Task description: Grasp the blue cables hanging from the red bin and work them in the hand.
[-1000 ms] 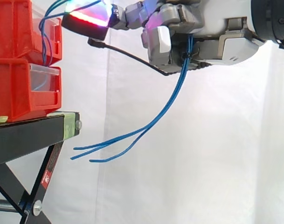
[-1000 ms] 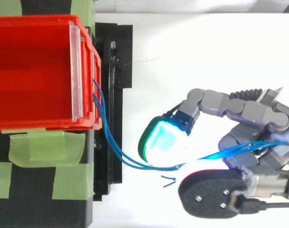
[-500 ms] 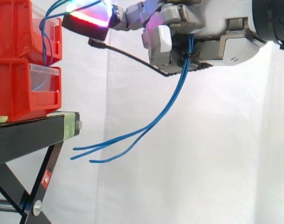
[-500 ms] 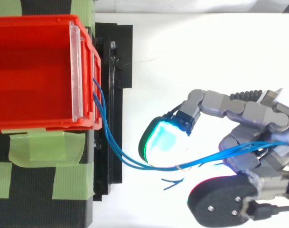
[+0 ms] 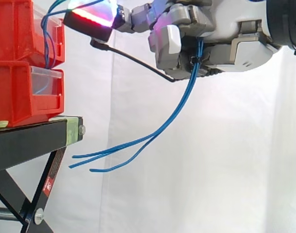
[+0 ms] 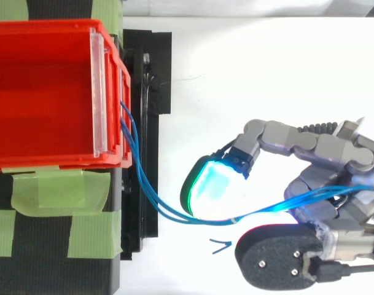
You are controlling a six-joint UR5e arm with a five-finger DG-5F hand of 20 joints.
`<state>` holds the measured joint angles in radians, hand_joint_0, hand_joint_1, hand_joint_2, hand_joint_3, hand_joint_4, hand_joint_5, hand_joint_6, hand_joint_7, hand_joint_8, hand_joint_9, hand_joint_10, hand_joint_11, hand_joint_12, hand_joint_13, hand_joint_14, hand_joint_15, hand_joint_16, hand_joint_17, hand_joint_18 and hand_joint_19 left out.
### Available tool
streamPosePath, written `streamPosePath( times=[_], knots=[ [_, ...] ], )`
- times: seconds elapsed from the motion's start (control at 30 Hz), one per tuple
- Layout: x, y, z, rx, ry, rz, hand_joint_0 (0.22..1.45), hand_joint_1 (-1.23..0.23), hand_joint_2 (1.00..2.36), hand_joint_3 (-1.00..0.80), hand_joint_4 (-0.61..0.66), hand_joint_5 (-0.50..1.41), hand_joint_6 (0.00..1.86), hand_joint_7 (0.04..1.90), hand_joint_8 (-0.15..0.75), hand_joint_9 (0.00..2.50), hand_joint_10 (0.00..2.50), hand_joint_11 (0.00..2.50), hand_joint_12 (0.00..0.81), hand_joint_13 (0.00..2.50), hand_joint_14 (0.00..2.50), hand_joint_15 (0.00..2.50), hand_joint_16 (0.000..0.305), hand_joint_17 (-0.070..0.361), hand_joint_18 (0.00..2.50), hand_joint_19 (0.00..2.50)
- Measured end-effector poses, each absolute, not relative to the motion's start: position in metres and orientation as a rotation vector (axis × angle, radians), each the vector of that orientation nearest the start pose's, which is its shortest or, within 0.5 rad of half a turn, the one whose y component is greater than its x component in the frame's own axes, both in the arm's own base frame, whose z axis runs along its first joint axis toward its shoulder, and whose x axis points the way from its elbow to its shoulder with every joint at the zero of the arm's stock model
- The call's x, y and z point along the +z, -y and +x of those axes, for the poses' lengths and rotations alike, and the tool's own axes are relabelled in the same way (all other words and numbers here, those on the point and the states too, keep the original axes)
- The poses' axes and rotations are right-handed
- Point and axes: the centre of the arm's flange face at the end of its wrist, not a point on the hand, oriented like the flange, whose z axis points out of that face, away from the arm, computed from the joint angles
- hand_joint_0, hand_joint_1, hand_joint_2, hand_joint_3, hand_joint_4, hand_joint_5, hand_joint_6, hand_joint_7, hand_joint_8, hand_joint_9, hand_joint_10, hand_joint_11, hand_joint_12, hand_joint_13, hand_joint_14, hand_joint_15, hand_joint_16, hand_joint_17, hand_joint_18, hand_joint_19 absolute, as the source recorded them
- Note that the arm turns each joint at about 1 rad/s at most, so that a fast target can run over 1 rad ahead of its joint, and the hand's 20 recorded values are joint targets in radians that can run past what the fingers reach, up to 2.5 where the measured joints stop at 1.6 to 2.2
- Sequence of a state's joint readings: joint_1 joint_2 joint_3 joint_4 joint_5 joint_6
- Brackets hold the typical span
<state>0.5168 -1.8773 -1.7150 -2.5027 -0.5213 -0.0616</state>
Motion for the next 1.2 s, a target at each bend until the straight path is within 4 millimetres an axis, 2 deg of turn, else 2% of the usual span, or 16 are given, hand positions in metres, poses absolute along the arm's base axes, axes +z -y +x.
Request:
streamPosePath(
  times=[0.13,0.5,0.57,0.77,0.8,0.87,0.93,1.03,1.1,1.17,1.2],
  knots=[
    [0.3079,-0.0812,0.5852,0.916,-0.691,1.386,1.04,-0.69,1.02,-0.49,0.24,0.25,0.10,1.35,0.580,1.71,2.50,2.50,0.706,2.10,2.50,2.15,0.210,0.158,2.50,0.77],
    [0.3054,-0.0843,0.5823,0.909,-0.735,1.383,1.00,-0.68,1.02,-0.56,0.25,0.24,0.09,1.35,0.580,1.71,2.50,2.50,0.706,2.10,2.50,2.15,0.210,0.158,2.50,0.77],
    [0.3042,-0.0847,0.5808,0.888,-0.777,1.371,1.00,-0.68,1.02,-0.53,0.25,0.24,0.10,1.35,0.580,1.71,2.50,2.50,0.706,2.10,2.50,2.15,0.210,0.158,2.50,0.77],
    [0.3016,-0.0826,0.5777,0.830,-0.855,1.344,1.06,-0.66,1.02,-0.25,0.25,0.25,0.13,1.35,0.580,1.71,2.50,2.50,0.706,2.10,2.50,2.15,0.210,0.158,2.50,0.77],
    [0.3015,-0.0820,0.5775,0.825,-0.859,1.342,1.06,-0.66,1.02,-0.25,0.24,0.25,0.12,1.35,0.580,1.71,2.50,2.50,0.706,2.10,2.50,2.15,0.210,0.158,2.50,0.77],
    [0.3013,-0.0811,0.5773,0.818,-0.865,1.340,1.05,-0.66,1.02,-0.31,0.24,0.25,0.13,1.35,0.580,1.71,2.50,2.50,0.706,2.10,2.50,2.15,0.210,0.158,2.50,0.77],
    [0.3011,-0.0808,0.5773,0.816,-0.868,1.339,0.96,-0.66,1.02,-0.59,0.24,0.24,0.13,1.35,0.580,1.71,2.50,2.50,0.706,2.10,2.50,2.15,0.210,0.158,2.50,0.77],
    [0.3012,-0.0807,0.5773,0.815,-0.869,1.338,0.90,-0.68,1.01,-0.82,0.25,0.23,0.11,1.37,0.580,1.71,2.50,2.50,0.706,2.10,2.50,2.15,0.210,0.158,2.50,0.77],
    [0.3011,-0.0806,0.5773,0.813,-0.871,1.337,0.90,-0.68,1.00,-0.89,0.25,0.22,0.11,1.37,0.580,1.71,2.50,2.50,0.706,2.10,2.50,2.15,0.210,0.158,2.50,0.77],
    [0.3011,-0.0806,0.5773,0.806,-0.876,1.333,0.91,-0.70,1.01,-0.87,0.24,0.22,0.12,1.37,0.580,1.71,2.50,2.50,0.706,2.10,2.50,2.15,0.210,0.158,2.50,0.77],
    [0.3011,-0.0805,0.5773,0.803,-0.879,1.330,0.94,-0.72,1.01,-0.77,0.23,0.18,0.17,1.34,0.580,1.71,2.50,2.50,0.706,2.10,2.50,2.15,0.210,0.158,2.50,0.77]
  ],
)
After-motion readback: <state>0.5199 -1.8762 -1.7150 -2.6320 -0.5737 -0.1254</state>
